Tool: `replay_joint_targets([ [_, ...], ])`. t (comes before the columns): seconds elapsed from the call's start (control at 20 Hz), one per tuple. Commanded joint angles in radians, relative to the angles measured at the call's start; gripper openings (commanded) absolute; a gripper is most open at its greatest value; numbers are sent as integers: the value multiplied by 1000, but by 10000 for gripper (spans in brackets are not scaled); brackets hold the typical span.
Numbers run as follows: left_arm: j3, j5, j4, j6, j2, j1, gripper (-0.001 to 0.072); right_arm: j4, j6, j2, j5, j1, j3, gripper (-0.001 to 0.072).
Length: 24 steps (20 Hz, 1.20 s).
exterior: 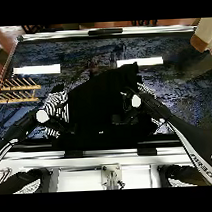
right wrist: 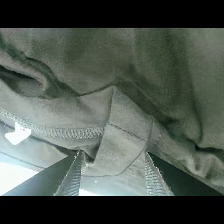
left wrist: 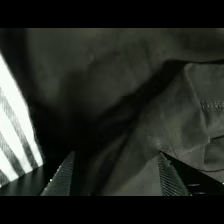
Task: Fold the shirts.
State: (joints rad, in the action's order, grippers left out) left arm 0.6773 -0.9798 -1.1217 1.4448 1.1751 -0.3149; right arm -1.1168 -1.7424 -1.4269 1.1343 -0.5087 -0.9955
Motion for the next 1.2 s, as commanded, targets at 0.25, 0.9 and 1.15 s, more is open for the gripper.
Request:
replay_joint_targets([
  [0.25,1,12,1,-1,4,-3,595,18,-34,-62,18,0,-1,504],
  [0.9,1,11,0,-1,4,-3,595,-32,4,43,40,1,-99,67],
  [1.15,1,6,42,-1,5,-3,597,-44,-14,201,73,0,-127,67],
])
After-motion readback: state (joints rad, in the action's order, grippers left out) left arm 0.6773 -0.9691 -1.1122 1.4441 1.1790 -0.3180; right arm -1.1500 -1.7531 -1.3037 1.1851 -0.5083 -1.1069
